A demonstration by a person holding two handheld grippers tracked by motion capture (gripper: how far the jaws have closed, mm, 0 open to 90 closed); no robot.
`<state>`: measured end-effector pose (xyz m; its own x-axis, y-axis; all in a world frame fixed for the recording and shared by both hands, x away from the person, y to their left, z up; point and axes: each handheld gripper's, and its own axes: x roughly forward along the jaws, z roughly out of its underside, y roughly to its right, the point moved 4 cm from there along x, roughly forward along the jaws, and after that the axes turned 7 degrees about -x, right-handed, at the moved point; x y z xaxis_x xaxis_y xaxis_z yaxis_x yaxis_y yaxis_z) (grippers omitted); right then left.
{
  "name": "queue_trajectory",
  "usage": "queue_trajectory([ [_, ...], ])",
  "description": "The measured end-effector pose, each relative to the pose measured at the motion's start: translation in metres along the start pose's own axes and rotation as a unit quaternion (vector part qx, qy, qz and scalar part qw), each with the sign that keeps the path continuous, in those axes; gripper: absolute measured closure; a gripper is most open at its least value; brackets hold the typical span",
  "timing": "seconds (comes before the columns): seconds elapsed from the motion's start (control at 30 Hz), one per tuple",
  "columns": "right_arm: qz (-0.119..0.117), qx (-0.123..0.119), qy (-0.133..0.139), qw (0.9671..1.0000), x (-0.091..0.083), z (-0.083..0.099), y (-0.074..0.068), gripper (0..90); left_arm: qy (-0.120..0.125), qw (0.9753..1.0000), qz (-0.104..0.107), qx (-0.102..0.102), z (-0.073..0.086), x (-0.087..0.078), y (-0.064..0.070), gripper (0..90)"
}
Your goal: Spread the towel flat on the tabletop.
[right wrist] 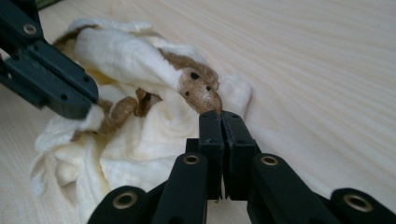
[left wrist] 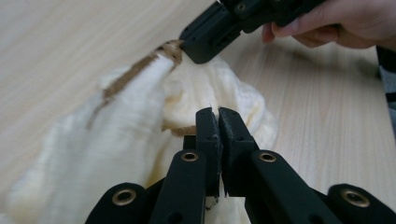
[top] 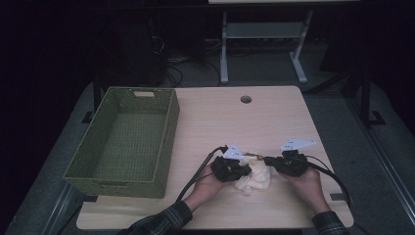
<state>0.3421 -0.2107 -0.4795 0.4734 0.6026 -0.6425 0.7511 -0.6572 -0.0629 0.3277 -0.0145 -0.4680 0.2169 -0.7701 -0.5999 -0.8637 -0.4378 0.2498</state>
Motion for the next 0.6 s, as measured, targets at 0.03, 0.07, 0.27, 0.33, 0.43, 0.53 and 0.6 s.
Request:
queue_trajectory([
  [0.03,0.001,0.0,0.002,1.0,-0.002,-0.001,0.0,87.6,0.005,1.0,0.001,-0.001,-0.002,-0.004,-0.001,86.6],
  [0.07,0.003,-0.002,0.006,1.0,-0.004,-0.002,0.001,87.6,0.01,0.9999,0.0,-0.003,-0.004,-0.008,-0.001,86.7],
  [0.27,0.025,-0.015,0.02,0.9994,-0.015,-0.009,0.011,87.7,0.036,0.9993,-0.004,-0.013,-0.011,-0.028,-0.009,86.7],
  [0.33,0.032,-0.014,0.022,0.9991,-0.02,-0.012,0.016,87.7,0.048,0.9986,-0.009,-0.02,-0.014,-0.037,-0.014,86.8],
  [0.43,0.056,-0.019,0.023,0.998,-0.028,-0.016,0.026,87.7,0.055,0.9979,-0.017,-0.028,-0.015,-0.046,-0.021,86.9],
  [0.53,0.071,-0.02,0.026,0.9969,-0.033,-0.018,0.032,87.9,0.066,0.9968,-0.03,-0.034,-0.016,-0.055,-0.03,87.1],
  [0.6,0.091,-0.019,0.03,0.9953,-0.039,-0.021,0.042,87.9,0.073,0.9953,-0.048,-0.043,-0.015,-0.061,-0.039,87.2],
])
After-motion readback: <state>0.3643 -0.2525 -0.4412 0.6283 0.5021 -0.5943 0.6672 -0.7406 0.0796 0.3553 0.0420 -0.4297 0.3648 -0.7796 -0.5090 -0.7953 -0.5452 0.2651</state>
